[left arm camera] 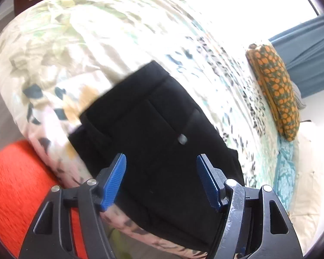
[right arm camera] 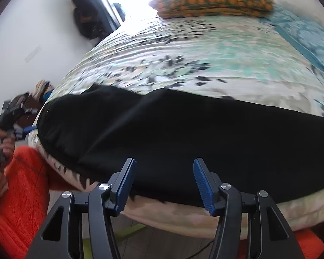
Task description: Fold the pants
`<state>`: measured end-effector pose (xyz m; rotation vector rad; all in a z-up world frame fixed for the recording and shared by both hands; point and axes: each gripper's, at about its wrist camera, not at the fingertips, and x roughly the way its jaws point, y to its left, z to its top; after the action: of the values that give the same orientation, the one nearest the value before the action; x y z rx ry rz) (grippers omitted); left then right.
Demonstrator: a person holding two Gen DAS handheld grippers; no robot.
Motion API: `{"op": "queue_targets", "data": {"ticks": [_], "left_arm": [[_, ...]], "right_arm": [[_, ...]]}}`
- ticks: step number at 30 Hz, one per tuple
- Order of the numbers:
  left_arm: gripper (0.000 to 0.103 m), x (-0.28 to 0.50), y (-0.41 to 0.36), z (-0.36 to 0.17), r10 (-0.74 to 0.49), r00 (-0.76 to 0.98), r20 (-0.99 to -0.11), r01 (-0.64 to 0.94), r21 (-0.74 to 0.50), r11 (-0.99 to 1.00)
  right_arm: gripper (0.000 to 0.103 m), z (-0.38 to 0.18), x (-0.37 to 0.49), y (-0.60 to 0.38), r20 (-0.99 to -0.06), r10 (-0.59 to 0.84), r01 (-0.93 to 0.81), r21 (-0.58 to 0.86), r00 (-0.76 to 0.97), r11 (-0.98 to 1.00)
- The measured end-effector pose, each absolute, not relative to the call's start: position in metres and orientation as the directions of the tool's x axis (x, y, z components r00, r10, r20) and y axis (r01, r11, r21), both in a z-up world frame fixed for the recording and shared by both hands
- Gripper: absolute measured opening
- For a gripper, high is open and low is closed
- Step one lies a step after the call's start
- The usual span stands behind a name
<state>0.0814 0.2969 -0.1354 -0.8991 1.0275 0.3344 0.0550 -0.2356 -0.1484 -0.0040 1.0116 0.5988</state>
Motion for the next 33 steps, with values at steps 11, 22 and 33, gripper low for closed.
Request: {"op": "queue_targets", "data": {"ticks": [11, 22, 33], "left_arm": [[0.071, 0.063, 0.352, -0.172, -0.163, 0.478, -0.863, -0.615, -0.462, 0.639], [0.005, 0.099, 0.343, -0.167, -0.146, 0.523, -0.84, -0.498, -0.44, 0.747], [0.005, 0.06, 0.322, -0.151, -0.103, 0.417, -0.903, -0.466, -0.31, 0.828]], "right_arm": [[0.053, -0.172, 0.042, -0.09, -0.816, 0.514, -0.767, 0.145, 0.265, 0.625], [0.017, -0.188, 0.054, -0.046, -0.869, 0.366, -0.817, -0.073, 0.334, 0.573], [0.007, -0.16, 0.045, -0.077, -0.857, 0.403, -0.794, -0.011, 0.32, 0.608]]}}
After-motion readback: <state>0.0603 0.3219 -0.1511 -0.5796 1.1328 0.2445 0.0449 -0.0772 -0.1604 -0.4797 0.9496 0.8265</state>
